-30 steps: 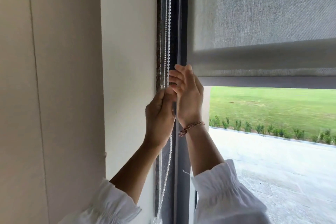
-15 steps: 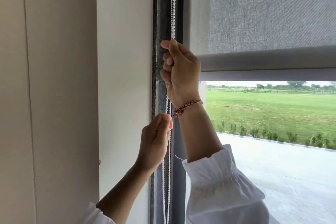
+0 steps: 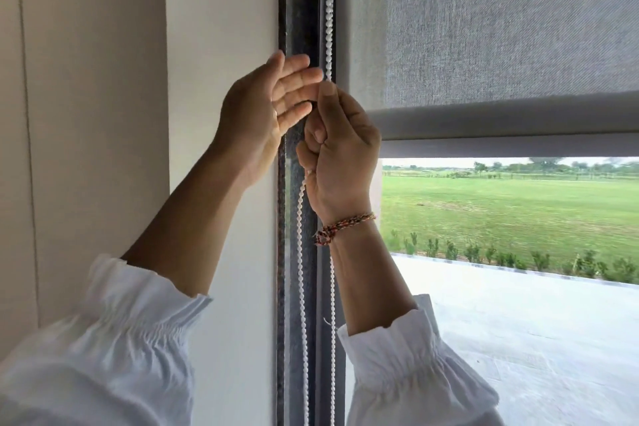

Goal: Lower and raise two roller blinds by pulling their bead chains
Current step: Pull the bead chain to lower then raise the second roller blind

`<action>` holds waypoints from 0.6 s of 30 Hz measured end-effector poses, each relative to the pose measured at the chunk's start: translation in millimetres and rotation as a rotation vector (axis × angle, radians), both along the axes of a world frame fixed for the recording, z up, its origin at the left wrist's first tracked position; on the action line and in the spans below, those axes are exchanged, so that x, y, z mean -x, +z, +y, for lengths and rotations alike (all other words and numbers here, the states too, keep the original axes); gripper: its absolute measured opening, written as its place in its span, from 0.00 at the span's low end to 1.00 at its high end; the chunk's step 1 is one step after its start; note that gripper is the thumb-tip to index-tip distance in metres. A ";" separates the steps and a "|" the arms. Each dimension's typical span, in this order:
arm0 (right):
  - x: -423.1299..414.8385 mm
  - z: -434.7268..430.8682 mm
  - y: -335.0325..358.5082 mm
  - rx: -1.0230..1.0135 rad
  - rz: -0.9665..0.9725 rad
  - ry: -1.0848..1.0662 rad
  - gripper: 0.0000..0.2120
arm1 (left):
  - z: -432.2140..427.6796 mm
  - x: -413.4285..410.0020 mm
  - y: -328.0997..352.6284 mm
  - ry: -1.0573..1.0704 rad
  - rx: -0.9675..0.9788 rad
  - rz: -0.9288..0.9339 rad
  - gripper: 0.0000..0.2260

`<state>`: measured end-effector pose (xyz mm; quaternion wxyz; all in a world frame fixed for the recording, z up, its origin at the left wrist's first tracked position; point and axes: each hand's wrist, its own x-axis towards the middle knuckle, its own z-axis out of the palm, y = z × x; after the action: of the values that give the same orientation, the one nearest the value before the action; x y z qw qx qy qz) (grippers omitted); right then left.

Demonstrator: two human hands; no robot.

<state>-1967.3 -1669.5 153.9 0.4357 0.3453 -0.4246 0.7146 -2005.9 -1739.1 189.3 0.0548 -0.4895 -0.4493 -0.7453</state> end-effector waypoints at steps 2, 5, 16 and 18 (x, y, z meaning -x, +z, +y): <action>-0.1 -0.2 -5.6 0.004 -0.008 -0.011 0.14 | 0.3 -3.8 12.0 -0.043 0.020 0.023 0.16; 0.5 1.9 -17.8 0.001 -0.032 -0.024 0.13 | -0.3 -8.4 24.3 -0.119 0.047 0.048 0.16; 5.1 0.6 -28.4 -0.013 -0.081 -0.062 0.14 | 3.5 -24.4 41.1 -0.184 -0.039 -0.040 0.05; 6.7 2.4 -28.6 -0.023 -0.093 -0.067 0.14 | 3.2 -25.0 45.3 -0.198 -0.015 -0.054 0.05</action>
<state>-1974.0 -1667.1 125.3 0.4354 0.3025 -0.4640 0.7097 -1980.8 -1735.9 234.6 -0.0275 -0.5109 -0.3946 -0.7632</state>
